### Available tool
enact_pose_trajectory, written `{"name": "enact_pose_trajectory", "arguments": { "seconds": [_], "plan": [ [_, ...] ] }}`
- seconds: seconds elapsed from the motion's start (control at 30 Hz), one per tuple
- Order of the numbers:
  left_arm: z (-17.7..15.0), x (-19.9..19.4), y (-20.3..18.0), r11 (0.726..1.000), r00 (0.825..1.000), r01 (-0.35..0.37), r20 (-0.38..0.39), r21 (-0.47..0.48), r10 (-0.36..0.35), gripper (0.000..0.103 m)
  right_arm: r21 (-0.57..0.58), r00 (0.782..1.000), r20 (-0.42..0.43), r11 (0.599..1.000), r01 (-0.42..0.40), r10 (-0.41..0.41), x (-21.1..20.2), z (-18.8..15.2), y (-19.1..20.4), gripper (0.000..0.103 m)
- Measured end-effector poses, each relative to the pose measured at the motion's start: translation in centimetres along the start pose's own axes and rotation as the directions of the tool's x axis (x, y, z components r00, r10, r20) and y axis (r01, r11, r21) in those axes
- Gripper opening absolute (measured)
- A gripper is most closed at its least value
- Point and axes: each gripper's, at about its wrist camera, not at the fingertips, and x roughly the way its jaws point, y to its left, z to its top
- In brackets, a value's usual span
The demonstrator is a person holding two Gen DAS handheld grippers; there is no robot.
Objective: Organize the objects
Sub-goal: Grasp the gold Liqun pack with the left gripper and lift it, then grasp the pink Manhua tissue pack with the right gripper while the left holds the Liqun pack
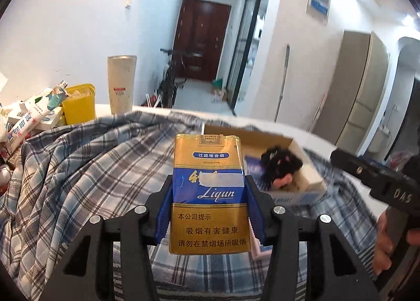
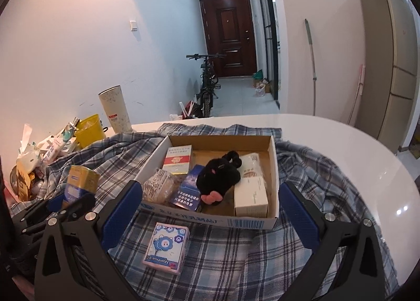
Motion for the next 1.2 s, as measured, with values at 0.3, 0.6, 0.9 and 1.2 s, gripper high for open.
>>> {"name": "enact_pose_trajectory", "arguments": {
  "seconds": [0.3,0.6,0.9,1.2],
  "plan": [
    [0.3,-0.6,0.4,1.0,0.999,-0.017,0.027,-0.005,0.017,0.053,0.016,0.999,-0.038,1.0,0.007,-0.006,0.1,-0.3,1.1,0.103],
    [-0.1,0.8,1.1,0.998,0.998,-0.042,-0.05,-0.035,0.04,0.053,-0.022,0.992,-0.126,1.0,0.02,-0.022,3.9,-3.0,3.0,0.098],
    [-0.4,1.1,1.0,0.998,0.997,-0.054,-0.054,-0.031,0.052,0.053,-0.02,0.956,-0.29,0.998,-0.054,0.046,7.6,-5.9,4.6,0.088],
    [-0.8,1.2,-0.2,0.999,0.997,-0.035,-0.065,0.023,0.037,0.053,-0.044,0.933,-0.358,0.998,-0.05,0.031,9.1,-7.2,5.0,0.062]
  ]
}}
